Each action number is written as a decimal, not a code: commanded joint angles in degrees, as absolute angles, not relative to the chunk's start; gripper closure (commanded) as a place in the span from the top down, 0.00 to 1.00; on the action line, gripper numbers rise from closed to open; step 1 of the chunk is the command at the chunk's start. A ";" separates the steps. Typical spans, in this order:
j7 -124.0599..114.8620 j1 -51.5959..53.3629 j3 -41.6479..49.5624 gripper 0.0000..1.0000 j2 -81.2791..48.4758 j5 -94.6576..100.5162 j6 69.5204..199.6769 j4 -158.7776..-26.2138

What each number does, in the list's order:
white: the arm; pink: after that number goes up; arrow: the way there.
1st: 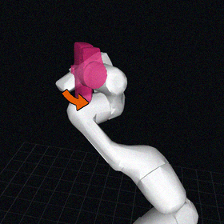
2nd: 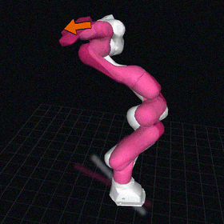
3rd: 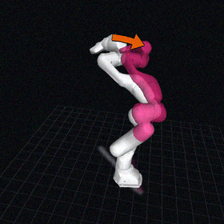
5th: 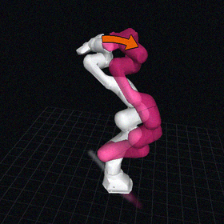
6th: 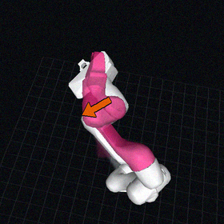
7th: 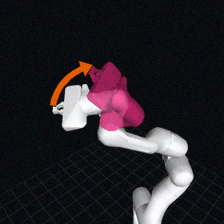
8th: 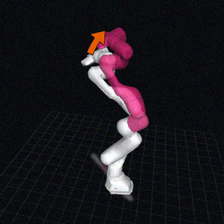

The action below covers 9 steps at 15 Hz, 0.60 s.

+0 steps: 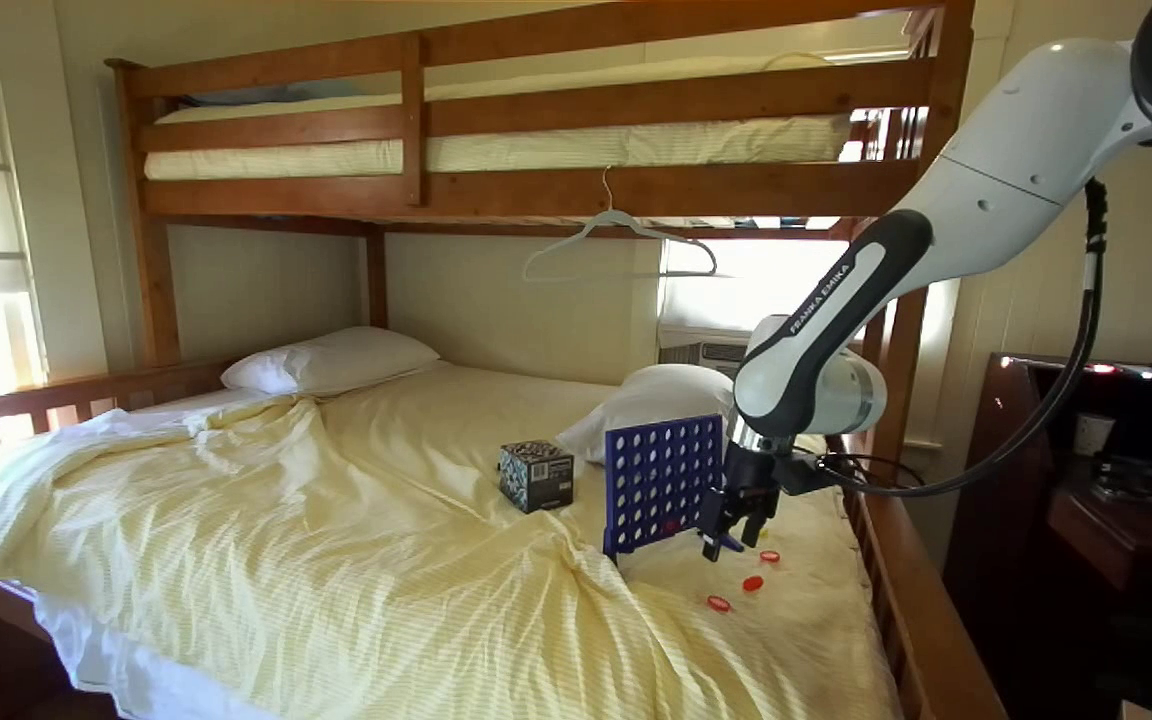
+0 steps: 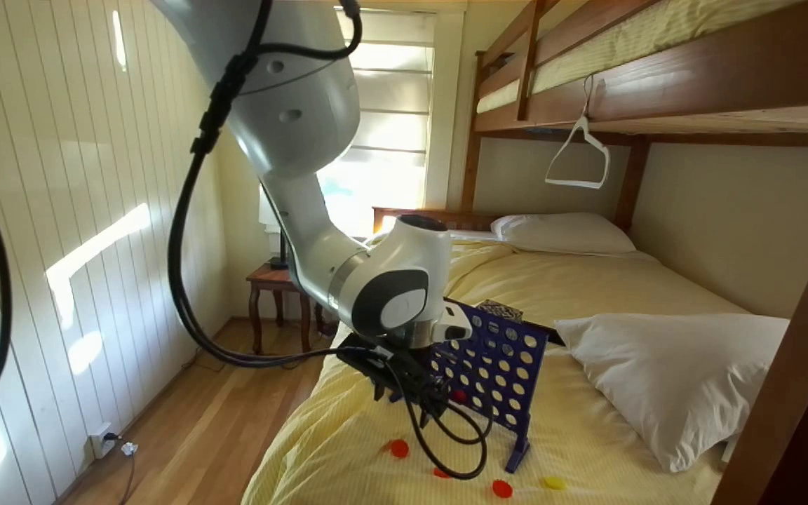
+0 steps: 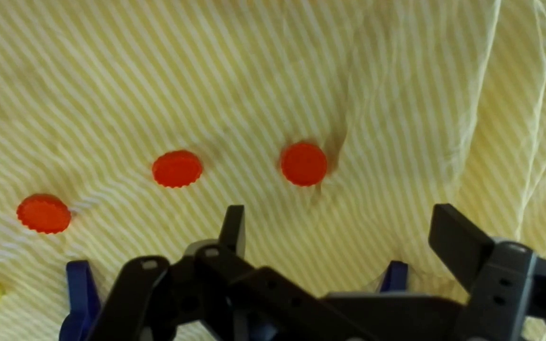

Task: Put one orange chip in the blue gameboard.

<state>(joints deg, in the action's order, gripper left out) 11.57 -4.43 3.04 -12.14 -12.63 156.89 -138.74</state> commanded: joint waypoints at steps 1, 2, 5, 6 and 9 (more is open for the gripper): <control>8.74 -4.66 3.02 1.00 -13.74 -9.64 159.29 -138.98; 8.29 -4.69 3.11 1.00 -14.14 -9.24 159.45 -138.89; 7.99 -4.94 3.17 1.00 -15.52 -8.17 160.48 -138.49; 7.97 -5.04 3.23 1.00 -16.01 -7.90 160.85 -138.35; 7.71 -5.37 3.48 1.00 -17.66 -7.30 161.18 -137.52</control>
